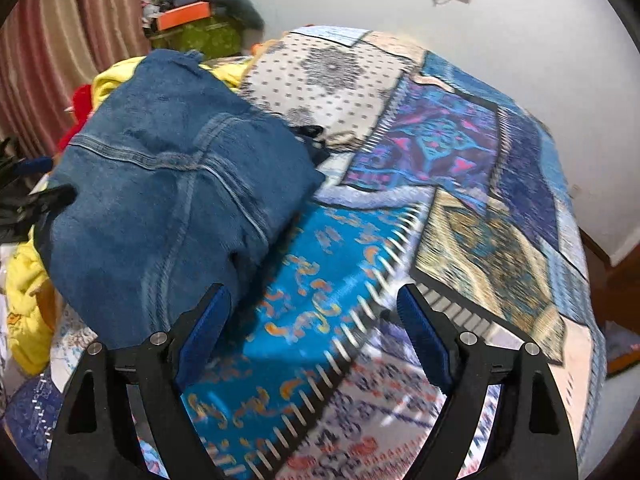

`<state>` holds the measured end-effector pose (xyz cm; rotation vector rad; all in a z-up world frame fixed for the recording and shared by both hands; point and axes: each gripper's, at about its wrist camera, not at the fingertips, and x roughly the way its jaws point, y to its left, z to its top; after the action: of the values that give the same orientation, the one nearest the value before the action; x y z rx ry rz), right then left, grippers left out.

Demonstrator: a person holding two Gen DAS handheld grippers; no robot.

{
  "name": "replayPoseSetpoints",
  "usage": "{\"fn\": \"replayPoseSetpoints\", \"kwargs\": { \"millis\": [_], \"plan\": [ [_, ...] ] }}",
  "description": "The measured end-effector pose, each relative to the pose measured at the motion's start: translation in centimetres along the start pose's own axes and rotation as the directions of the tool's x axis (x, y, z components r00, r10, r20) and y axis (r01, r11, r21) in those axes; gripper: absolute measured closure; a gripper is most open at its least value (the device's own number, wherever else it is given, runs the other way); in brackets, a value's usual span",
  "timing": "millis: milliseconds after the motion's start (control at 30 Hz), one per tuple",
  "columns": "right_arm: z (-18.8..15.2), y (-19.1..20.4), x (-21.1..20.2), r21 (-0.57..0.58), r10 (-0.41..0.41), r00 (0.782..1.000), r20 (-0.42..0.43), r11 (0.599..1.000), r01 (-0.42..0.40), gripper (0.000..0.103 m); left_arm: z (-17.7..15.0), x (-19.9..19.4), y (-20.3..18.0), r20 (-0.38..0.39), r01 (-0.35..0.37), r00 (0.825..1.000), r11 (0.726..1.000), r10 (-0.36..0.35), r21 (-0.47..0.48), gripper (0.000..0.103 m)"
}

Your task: Fold large clothes

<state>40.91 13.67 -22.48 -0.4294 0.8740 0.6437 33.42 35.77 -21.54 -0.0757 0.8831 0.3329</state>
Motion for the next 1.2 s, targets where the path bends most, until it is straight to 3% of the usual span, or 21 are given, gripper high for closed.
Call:
{"fn": "replayPoseSetpoints", "kwargs": {
  "millis": [133,233,333,467,600,733,767,867,1033,1200],
  "plan": [
    [-0.4,-0.4,-3.5,0.03,0.013,0.999,0.033,0.999,-0.014,0.021,0.0,-2.4,-1.0,-0.018,-0.015,1.0,0.999,0.015,0.032,0.011],
    [-0.1,-0.1,-8.1,0.041,0.031,0.992,0.125,0.998,-0.037,0.021,0.2,-6.2,-1.7,0.052,-0.015,0.999,0.999,0.013,0.031,0.011],
    [0.2,0.7,-13.5,0.037,0.066,0.971,0.231,0.996,-0.076,0.021,0.6,-11.0,-2.2,0.144,0.015,0.99,1.0,-0.016,0.009,0.011],
    [0.0,2.3,-19.8,0.018,0.117,0.931,0.347,0.991,-0.131,0.021,0.7,-18.0,-3.1,0.278,0.036,0.96,0.999,-0.032,-0.007,0.011],
    [-1.1,4.4,-25.8,-0.013,0.142,0.874,0.465,0.988,-0.153,0.02,-0.1,-25.2,-4.0,0.413,0.072,0.909,0.997,-0.057,-0.021,0.011],
    [-3.4,5.6,-31.2,0.003,0.134,0.802,0.583,0.986,-0.167,0.02,-2.3,-32.0,-5.0,0.545,0.101,0.835,0.995,-0.073,-0.022,0.011],
    [-4.1,5.8,-32.1,0.013,0.127,0.786,0.605,0.985,-0.17,0.02,-3.3,-33.9,-5.4,0.584,0.107,0.809,0.994,-0.074,-0.022,0.011],
    [-5.9,6.2,-34.7,0.035,0.112,0.744,0.659,0.983,-0.179,0.019,-5.7,-38.0,-6.4,0.657,0.11,0.751,0.994,-0.072,-0.016,0.011],
    [-8.8,7.4,-37.6,0.018,0.109,0.696,0.71,0.985,-0.173,0.019,-9.3,-42.2,-8.6,0.724,0.055,0.689,0.998,-0.04,0.004,0.011],
    [-10.7,8.6,-38.8,0.01,0.108,0.661,0.743,0.985,-0.172,0.019,-11.8,-44.1,-9.3,0.747,0.07,0.664,0.997,-0.029,-0.024,0.011]
  ]
}}
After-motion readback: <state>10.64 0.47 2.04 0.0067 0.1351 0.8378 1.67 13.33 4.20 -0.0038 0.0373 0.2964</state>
